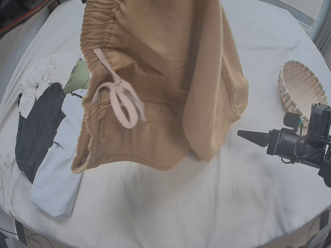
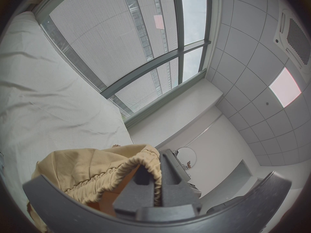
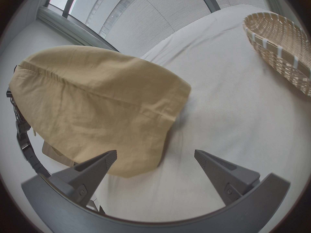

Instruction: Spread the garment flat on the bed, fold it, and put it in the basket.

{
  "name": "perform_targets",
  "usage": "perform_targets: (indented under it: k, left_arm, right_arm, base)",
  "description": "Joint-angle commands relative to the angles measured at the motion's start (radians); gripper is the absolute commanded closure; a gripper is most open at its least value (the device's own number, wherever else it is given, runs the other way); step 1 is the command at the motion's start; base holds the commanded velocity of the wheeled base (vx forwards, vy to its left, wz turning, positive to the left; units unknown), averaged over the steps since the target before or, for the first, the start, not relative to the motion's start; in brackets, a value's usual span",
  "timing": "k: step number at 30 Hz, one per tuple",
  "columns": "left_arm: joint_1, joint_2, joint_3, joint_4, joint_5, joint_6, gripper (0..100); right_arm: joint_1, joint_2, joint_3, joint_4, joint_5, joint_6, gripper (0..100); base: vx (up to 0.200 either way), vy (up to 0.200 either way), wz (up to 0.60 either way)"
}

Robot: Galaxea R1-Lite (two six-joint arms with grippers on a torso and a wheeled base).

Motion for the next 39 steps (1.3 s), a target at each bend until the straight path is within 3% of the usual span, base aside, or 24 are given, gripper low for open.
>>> perform_targets:
  k: [1,10,22,23,34,39]
  left_arm:
    - [-0.013,-0.001,0.001,-0.001,0.000,0.001,100]
    - [-0.013,0.000,0.001,-0.001,0.000,0.001,100]
    - [-0.013,-0.004,0.012,-0.011,0.000,0.001,100]
    - [-0.013,-0.004,0.012,-0.011,0.000,0.001,100]
    - [-0.002,-0.014,0.061,-0.051,0.002,-0.001,100]
    - [0.024,-0.030,0.077,-0.070,0.008,-0.004,100]
  right_arm:
    - [0.017,0.082,-0.019,-0.034,-0.001,-0.002,0]
    - [0.017,0.168,-0.084,-0.114,0.002,-0.007,0]
    - [0.033,0.254,-0.085,-0.330,0.044,-0.013,0]
    - [0.033,0.254,-0.085,-0.330,0.044,-0.013,100]
    - [0.036,0.209,-0.058,-0.379,0.045,-0.009,100]
    - [0.027,0.081,0.045,-0.407,0.044,-0.006,100]
  base:
    - [0.000,0.000,0.00]
    - [0.000,0.000,0.00]
    - [0.000,0.000,0.00]
    - [0.000,0.000,0.00]
    - [0.000,0.000,0.00]
    - [0.000,0.000,0.00]
